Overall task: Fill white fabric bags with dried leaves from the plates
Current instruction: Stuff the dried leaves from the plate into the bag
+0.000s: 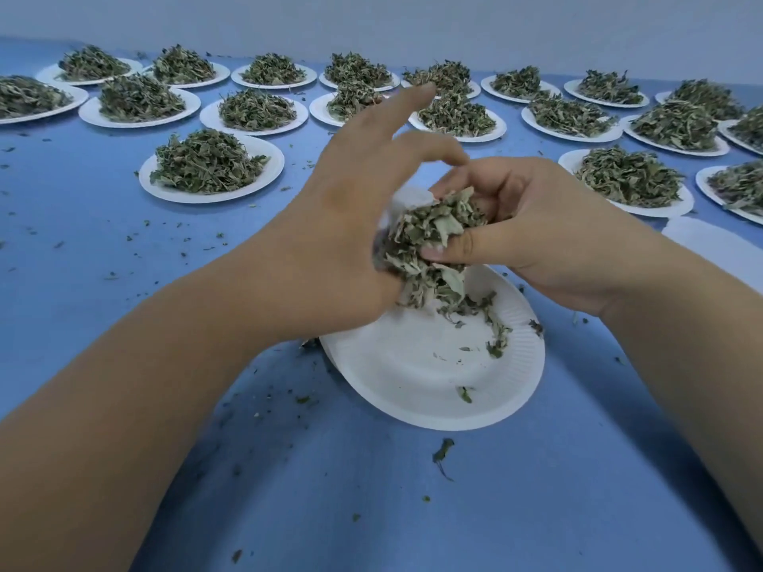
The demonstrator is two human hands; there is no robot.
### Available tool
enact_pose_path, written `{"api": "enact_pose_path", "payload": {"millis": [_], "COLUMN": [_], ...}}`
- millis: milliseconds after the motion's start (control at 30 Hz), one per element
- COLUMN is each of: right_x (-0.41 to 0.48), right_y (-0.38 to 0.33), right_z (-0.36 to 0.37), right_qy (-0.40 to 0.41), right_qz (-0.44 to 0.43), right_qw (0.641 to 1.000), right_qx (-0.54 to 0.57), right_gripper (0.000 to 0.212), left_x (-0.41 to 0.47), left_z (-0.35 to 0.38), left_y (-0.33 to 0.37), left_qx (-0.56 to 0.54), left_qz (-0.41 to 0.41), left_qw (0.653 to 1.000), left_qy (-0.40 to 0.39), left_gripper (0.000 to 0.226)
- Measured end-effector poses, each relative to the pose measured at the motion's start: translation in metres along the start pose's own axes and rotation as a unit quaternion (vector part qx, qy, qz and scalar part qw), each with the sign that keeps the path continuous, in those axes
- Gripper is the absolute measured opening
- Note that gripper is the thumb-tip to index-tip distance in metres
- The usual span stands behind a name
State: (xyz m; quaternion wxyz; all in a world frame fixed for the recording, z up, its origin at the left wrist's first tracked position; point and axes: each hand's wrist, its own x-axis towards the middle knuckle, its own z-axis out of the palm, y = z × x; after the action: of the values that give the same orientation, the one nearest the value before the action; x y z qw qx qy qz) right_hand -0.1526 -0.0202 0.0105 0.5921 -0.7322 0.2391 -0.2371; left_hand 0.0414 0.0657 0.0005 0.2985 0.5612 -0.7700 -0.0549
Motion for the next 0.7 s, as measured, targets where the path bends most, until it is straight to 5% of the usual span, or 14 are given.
{"api": "enact_pose_path", "payload": {"millis": [133,233,300,700], "right_x": [-0.004,-0.008,-0.009,-0.009], "right_y": [0.002,0.001,0.002,0.005], "right_z": [-0.002,-0.004,-0.003,0.001], "right_qy": [0.041,0.033,0.025,0.093], "right_qz": [-0.014,-0.020,-0.023,-0.038], "right_qw": [0.999,0.999,0.999,0.989], "right_qx": [-0.021,-0.027,-0.034,-0.110], "right_gripper": [0.040,0.037,0.034,0.013], "left_x": [-0.002,-0.018,-0.010,-0.007], "left_z": [-0.015,-0.017,-0.012,-0.006], "left_y": [0.012,0.020,0.019,0.015], "left_qx": [0.037,-0.073,-0.124,-0.150], "left_qz": [-0.022,-0.061,-0.106,-0.144], "left_qw": [0.997,0.989,0.983,0.977], "left_qy": [0.071,0.111,0.083,0.051], "left_gripper": [0.049,0.027,0.012,0.009]}}
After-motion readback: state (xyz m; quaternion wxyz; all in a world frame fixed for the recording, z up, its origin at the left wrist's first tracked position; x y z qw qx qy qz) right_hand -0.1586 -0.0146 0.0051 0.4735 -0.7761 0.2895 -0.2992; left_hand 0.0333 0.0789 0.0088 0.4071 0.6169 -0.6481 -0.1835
